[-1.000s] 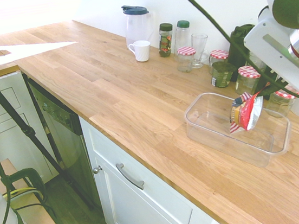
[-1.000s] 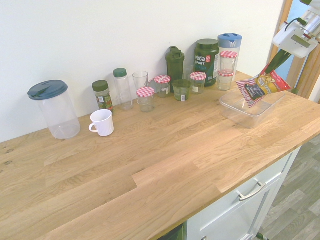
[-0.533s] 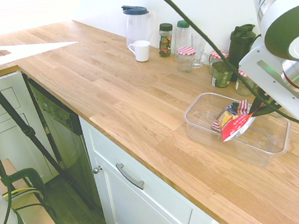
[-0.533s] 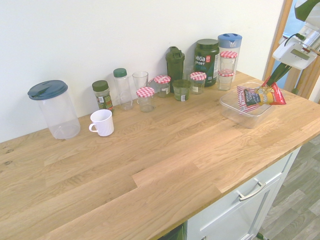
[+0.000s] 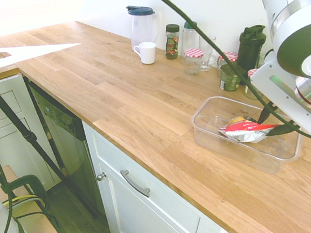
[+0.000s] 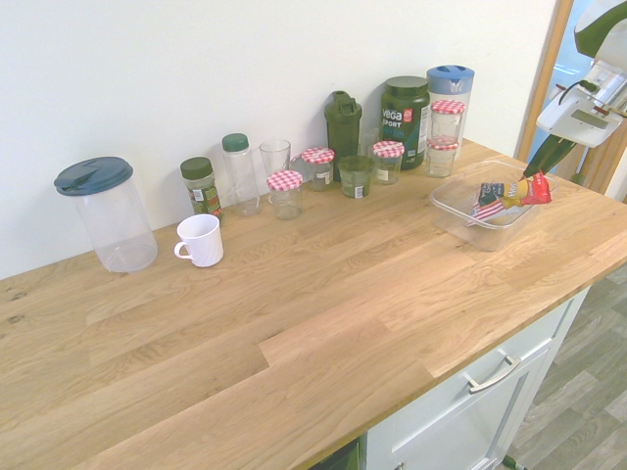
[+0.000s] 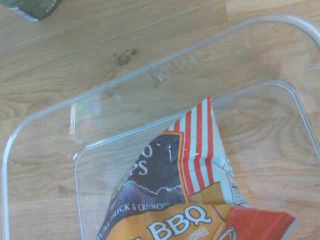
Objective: Put the chip bag into the container
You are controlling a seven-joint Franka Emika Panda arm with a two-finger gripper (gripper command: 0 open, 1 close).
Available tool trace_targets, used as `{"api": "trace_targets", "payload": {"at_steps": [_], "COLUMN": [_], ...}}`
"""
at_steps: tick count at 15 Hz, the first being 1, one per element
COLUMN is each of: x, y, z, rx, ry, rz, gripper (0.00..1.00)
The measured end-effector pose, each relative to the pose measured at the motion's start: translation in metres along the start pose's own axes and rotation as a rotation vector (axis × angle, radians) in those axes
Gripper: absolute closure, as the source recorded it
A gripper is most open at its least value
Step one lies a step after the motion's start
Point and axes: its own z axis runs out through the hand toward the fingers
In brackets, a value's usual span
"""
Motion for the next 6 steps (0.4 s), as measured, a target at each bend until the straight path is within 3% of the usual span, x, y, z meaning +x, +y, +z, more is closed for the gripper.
{"api": "trace_targets", "payload": {"at_steps": [6], "x": [-0.046], "y": [-0.008], "z": [-0.043], "rx": [0.003], "ry": [0.09], "rz": [-0.043], "gripper": [0.0]}}
